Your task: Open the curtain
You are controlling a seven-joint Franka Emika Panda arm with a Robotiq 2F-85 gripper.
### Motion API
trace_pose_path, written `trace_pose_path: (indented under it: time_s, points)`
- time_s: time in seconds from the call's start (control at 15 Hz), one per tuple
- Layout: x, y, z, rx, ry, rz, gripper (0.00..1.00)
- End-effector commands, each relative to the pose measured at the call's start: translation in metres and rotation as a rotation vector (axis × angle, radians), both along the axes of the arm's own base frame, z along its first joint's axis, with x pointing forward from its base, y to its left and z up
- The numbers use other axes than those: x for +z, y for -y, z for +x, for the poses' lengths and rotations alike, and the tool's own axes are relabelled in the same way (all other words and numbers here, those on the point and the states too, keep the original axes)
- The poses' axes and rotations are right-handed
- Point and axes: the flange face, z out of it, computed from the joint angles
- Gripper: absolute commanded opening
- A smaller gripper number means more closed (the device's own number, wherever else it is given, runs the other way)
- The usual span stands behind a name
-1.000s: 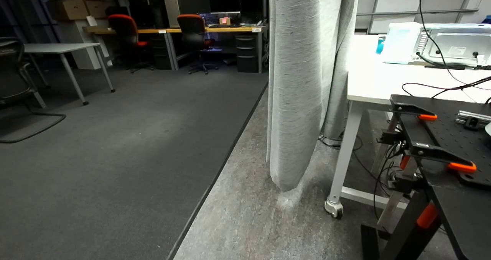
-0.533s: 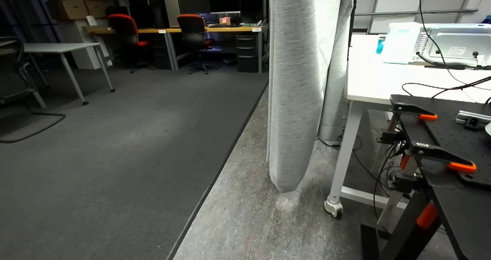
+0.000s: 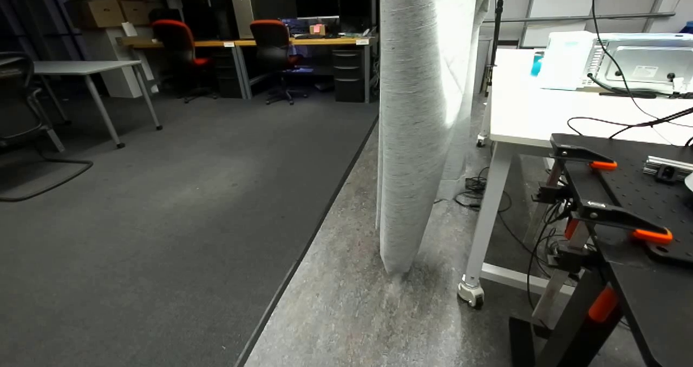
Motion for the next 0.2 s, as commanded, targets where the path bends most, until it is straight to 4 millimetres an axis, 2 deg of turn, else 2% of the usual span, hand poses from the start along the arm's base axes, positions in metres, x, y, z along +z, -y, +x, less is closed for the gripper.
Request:
trace_pose_path:
  time_s: [0.0,0.13]
  points:
    - [0.0162,-0.0062,-0.0051,0.036,0.022,-0.015,0.0]
    - [0.0168,-0.0069,-0.0053,0.044,0.021,-0.016,0.0]
